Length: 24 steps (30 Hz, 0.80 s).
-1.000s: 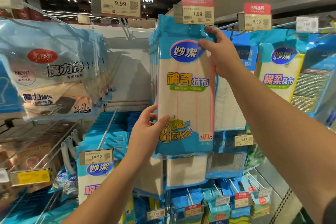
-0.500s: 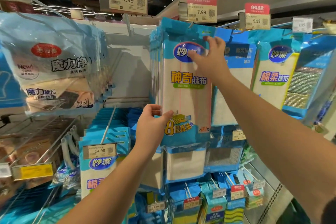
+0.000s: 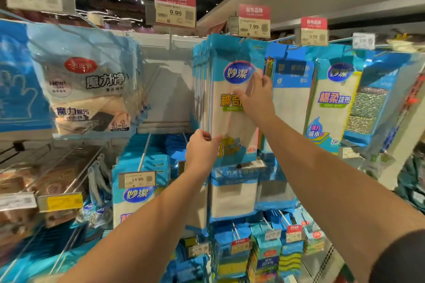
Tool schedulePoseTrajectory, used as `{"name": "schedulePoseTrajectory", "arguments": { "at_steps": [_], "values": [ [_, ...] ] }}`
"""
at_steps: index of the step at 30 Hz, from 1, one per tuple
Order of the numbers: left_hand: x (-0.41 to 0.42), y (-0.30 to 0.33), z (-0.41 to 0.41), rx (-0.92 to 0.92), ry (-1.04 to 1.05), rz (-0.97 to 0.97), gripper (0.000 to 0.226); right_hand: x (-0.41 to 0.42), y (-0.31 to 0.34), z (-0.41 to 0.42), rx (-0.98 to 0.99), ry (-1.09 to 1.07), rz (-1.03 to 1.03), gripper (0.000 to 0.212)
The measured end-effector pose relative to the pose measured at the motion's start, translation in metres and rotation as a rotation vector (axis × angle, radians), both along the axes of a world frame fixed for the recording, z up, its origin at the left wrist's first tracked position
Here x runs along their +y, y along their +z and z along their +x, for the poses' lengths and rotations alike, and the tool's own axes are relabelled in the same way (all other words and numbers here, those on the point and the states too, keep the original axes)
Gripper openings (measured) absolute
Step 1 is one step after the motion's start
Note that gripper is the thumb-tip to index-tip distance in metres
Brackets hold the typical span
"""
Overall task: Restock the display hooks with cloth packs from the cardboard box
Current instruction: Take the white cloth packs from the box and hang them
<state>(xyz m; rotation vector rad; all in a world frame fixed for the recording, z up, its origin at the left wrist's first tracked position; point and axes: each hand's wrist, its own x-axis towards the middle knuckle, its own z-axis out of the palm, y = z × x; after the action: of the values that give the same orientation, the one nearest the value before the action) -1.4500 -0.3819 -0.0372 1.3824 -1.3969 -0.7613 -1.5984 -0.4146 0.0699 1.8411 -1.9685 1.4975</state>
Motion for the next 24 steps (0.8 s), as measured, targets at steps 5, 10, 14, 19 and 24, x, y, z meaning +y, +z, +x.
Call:
{"name": "schedulePoseTrajectory", "arguments": {
  "at_steps": [5,10,14,19,24],
  "values": [
    [0.016,-0.008,0.019,-0.114,0.012,0.058,0.051,0.053,-0.028,0.0,0.006,0.024,0.081,0.073],
    [0.084,-0.056,0.059,-0.131,0.073,0.114,0.031,0.132,-0.089,-0.001,0.022,0.109,0.222,0.058],
    [0.162,-0.112,0.106,-0.109,0.101,0.222,0.027,0.202,-0.157,0.018,0.049,0.253,0.46,0.044],
    [0.271,-0.166,0.179,-0.132,0.104,0.42,0.028,0.279,-0.228,0.072,0.082,0.386,0.747,0.035],
    [0.378,-0.199,0.256,-0.208,0.201,0.558,0.022,0.342,-0.283,0.158,0.198,0.615,0.896,0.036]
  ]
}}
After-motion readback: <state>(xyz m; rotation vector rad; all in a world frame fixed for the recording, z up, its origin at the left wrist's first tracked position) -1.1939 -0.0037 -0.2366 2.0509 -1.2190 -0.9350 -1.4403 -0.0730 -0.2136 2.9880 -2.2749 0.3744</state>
